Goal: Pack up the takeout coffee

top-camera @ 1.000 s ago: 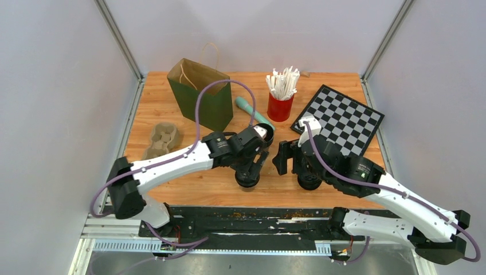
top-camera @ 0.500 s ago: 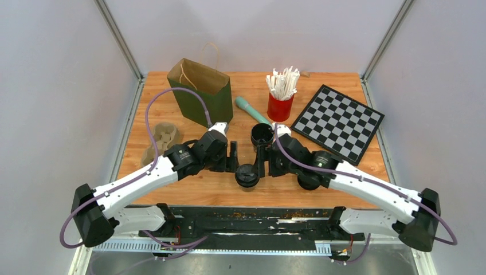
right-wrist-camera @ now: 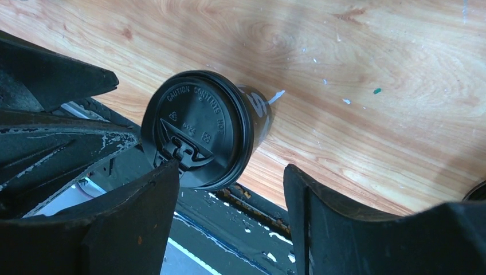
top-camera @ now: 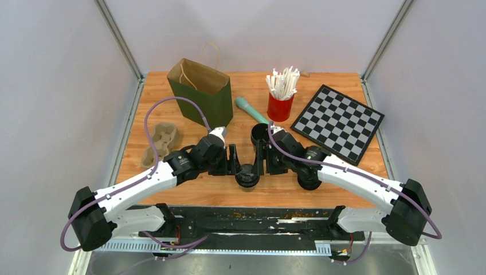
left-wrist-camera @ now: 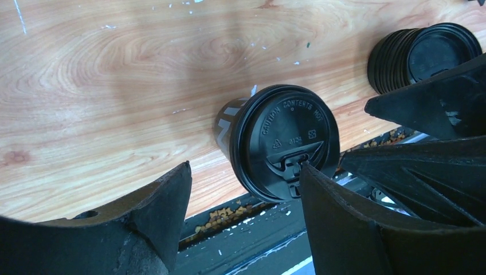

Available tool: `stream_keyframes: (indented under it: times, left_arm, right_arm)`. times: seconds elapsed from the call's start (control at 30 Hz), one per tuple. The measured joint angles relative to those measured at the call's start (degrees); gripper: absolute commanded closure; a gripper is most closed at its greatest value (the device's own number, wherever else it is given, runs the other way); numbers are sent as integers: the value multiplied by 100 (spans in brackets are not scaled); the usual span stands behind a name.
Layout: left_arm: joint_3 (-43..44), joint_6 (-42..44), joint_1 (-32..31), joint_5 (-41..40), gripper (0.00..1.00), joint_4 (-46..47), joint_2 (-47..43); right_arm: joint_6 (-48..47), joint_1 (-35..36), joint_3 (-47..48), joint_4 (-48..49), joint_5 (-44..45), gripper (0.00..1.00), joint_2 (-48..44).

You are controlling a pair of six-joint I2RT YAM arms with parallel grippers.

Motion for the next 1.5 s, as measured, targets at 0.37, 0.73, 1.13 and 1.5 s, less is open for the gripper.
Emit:
stream_keyframes:
  times: [0.37,0.73,1.13,1.5]
  left_arm:
    - [-396,-35,20,282,29,254,63]
    - [-516,72,20,691,35,527,269]
    - [-551,170,20,671,44,719,286]
    - [-546,201,20,763,46,918,446]
  right_arm:
    - [-87,-7,-212,24,-380,39,295]
    - [-262,-7,-214,50,-452,47,337]
    - [-450,-46,-214,304,-570,63,474]
    - [-758,-98,-184,369,-758,67,535]
